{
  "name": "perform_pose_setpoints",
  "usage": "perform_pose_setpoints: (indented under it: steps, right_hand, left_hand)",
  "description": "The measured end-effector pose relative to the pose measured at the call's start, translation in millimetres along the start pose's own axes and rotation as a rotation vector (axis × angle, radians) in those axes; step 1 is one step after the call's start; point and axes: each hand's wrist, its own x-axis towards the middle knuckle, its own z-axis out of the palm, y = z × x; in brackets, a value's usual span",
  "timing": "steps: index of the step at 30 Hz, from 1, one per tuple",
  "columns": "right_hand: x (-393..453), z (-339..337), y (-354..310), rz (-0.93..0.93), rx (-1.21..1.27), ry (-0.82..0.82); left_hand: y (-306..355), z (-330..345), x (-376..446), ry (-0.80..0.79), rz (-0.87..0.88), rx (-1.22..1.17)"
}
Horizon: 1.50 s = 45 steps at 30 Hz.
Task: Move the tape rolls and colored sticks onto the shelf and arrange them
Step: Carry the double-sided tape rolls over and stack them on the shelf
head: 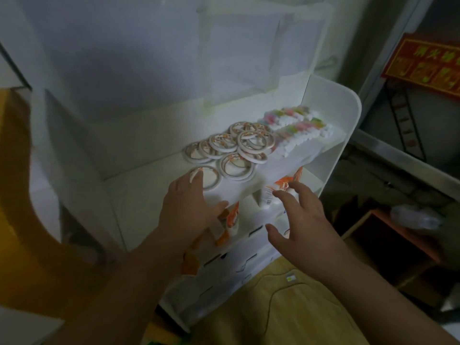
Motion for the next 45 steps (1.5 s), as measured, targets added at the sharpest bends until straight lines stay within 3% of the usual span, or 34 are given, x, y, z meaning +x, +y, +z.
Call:
perform_pose_setpoints:
  steps: [5, 9, 15, 27, 35, 45]
  right_hand:
    - [27, 5, 18, -0.031, 0.011, -0.051]
    - [61, 5, 35, -0.070, 0.051, -0.083]
    - [119, 2, 64, -0.170, 0.120, -0.082]
    - [211, 3, 107, -0.248, 0.191, -0.188]
    - [260, 11, 110, -0.377, 0.053, -0.247]
    - [307, 18, 96, -0.555, -0.172, -0.473]
  left_hand:
    - [-9, 18, 44, -0.095, -0.132, -0.098]
    - [-6, 24, 67, -0.148, -0.135, 0.011]
    - [11, 30, 81, -0.040, -0.125, 0.140]
    - [12, 21, 78, -0.110, -0.344, 0.282]
    - [25, 15, 66, 0.001, -0.428, 0.187]
    - [57, 6, 38, 0.192, -0.327, 0.160]
